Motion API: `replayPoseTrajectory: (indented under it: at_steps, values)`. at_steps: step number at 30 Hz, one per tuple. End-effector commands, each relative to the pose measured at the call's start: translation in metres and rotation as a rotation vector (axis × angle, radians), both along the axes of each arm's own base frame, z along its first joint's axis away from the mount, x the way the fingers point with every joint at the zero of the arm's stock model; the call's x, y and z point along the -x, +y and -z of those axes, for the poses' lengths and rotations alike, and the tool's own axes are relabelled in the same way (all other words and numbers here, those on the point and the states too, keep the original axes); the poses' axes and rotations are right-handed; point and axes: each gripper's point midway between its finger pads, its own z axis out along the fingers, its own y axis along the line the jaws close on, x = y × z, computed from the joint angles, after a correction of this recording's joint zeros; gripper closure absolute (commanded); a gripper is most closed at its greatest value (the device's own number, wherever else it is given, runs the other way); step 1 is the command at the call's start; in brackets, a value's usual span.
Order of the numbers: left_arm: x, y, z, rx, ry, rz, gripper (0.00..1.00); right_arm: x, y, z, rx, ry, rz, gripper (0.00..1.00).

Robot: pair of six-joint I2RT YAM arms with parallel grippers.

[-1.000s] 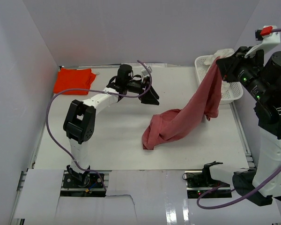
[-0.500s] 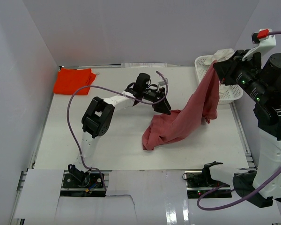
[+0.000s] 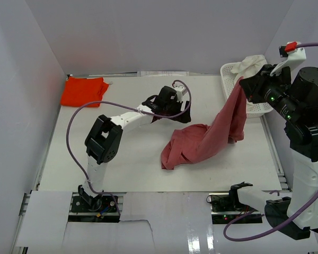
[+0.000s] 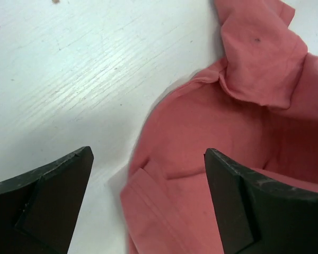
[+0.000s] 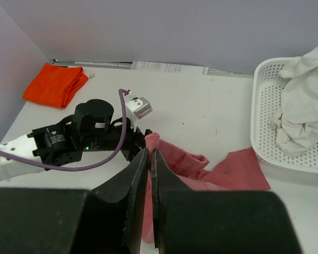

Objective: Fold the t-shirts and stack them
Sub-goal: Flatten out the tshirt

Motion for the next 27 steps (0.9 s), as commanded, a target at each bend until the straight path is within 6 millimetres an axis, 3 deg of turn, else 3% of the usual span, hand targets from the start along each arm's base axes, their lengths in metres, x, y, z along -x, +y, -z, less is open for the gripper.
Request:
replayPoseTrajectory:
  at_steps: [1,4,6,8,9,10,16,22,27]
  values:
    - [0.006,0.014,-0.050,-0.075,-0.086,-0.174,0.02,0.003,-0.002,-0.011,-0.012,-0.052,0.005,0.89]
    - [0.011,0.012,-0.043,-0.141,-0.050,-0.187,0.02,0.001,-0.001,-0.007,-0.011,-0.041,0.003,0.89]
    - [0.021,0.012,-0.021,-0.230,-0.003,-0.184,0.02,0.000,-0.002,-0.006,-0.008,-0.039,0.011,0.89]
    - [0.023,0.005,-0.024,-0.275,-0.026,-0.186,0.03,-0.001,-0.004,-0.003,-0.006,-0.030,0.021,0.89]
    - [0.033,0.004,-0.013,-0.341,-0.023,-0.181,0.04,-0.002,-0.003,-0.002,-0.005,-0.025,0.022,0.89]
    - [0.026,0.009,-0.016,-0.381,-0.071,-0.226,0.04,-0.003,-0.003,0.001,-0.003,-0.019,0.022,0.89]
    - [0.032,0.019,0.006,-0.480,-0.067,-0.246,0.12,-0.004,-0.001,0.004,-0.005,-0.009,0.013,0.89]
    - [0.034,0.022,0.030,-0.535,-0.043,-0.235,0.20,-0.004,-0.002,0.006,-0.003,-0.006,0.016,0.89]
    - [0.032,0.022,0.038,-0.549,-0.041,-0.235,0.27,-0.004,-0.001,0.009,-0.001,0.001,0.013,0.89]
